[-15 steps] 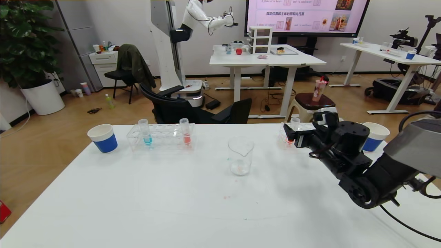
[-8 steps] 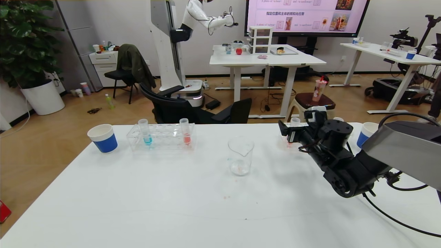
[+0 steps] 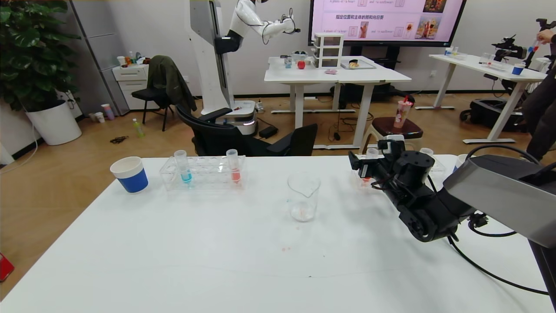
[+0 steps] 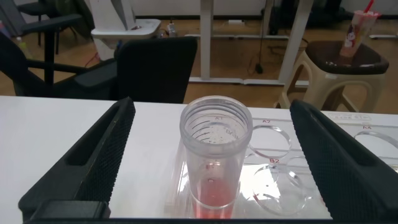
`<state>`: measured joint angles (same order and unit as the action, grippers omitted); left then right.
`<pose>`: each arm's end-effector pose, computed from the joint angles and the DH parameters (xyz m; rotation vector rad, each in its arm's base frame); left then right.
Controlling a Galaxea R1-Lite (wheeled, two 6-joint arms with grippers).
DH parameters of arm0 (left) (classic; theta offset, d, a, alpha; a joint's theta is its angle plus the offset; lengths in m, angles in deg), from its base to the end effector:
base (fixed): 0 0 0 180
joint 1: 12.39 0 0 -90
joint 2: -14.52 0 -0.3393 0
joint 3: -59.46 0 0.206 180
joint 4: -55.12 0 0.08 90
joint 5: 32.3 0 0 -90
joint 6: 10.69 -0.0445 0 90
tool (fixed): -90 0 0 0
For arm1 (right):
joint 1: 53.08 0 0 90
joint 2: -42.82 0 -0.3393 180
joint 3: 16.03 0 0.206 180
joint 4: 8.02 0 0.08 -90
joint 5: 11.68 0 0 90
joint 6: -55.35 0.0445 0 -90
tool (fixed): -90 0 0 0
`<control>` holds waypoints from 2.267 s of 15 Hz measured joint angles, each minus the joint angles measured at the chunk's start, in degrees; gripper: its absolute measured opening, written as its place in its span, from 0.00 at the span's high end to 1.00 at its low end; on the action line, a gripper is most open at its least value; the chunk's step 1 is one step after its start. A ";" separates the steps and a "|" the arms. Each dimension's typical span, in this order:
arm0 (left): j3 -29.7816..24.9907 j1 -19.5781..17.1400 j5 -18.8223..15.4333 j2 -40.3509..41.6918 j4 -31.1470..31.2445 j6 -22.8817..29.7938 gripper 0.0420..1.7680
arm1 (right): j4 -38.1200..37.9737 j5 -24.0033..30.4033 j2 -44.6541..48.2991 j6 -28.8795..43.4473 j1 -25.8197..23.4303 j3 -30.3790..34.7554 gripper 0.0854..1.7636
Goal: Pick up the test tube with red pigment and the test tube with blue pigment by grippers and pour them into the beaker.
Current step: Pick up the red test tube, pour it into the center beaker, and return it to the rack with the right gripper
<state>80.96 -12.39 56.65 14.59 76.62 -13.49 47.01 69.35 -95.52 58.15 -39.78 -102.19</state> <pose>-0.0232 -0.0008 0.0755 0.0489 -0.0017 -0.0183 0.4917 0.1091 0.0690 0.0584 -0.0470 0.0767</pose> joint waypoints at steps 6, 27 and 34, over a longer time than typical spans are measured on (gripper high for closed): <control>0.00 0.00 0.00 0.00 0.00 0.02 0.01 | 0.38 -0.04 -0.13 -0.06 -0.05 -0.50 0.83; 0.00 0.00 0.00 0.00 0.00 0.00 0.01 | -13.02 6.77 13.18 -3.66 1.11 -2.29 0.74; 0.00 0.00 0.01 0.00 0.00 0.02 0.01 | -3.75 33.06 14.12 -21.08 2.77 -2.27 0.74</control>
<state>80.96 -12.39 56.66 14.59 76.62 -13.47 43.25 102.41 -81.40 37.07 -37.01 -104.46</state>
